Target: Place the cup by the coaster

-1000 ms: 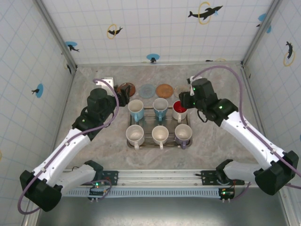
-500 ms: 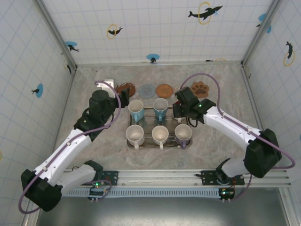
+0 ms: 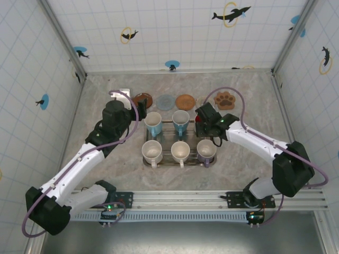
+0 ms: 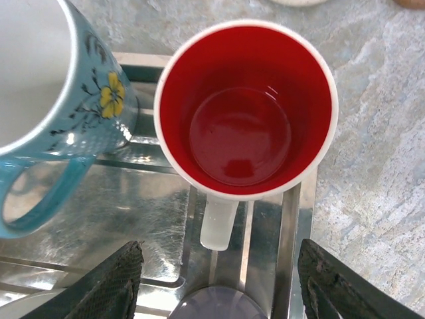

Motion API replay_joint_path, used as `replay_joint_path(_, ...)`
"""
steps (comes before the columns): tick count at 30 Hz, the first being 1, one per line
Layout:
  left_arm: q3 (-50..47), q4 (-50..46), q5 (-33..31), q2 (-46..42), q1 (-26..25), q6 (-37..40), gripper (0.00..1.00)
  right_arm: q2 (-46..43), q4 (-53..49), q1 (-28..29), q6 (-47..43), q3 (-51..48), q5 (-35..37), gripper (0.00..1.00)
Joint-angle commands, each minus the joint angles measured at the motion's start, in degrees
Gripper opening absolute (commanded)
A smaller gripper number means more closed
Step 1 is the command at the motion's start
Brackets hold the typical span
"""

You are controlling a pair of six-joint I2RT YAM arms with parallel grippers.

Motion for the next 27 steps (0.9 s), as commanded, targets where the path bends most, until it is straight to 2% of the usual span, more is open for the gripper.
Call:
replay_joint_path(1, -0.76, 1.58, -0.70, 0.28, -0.02, 2.18, 0.78, 1.34, 1.47, 0.01, 1.86, -1.30, 0.30, 0.64)
replay_joint_path(8, 0.54, 0.23, -1.11, 0.01, 0.03, 3.07, 0.78, 2.96, 2.25, -0.32, 3.43, -2.53, -0.84, 0.64)
replay_joint_path(19, -2.49, 2.00, -1.49, -3.37, 0.01, 3.40, 0.78, 4.02, 6.20, -2.39, 3.56, -3.68, -5.23, 0.61)
replay_joint_path(27, -2.44, 2.08, -1.14, -2.43, 0.00, 3.69, 0.78, 6.59, 6.66, -2.34, 3.72, -2.98, -4.97, 0.58)
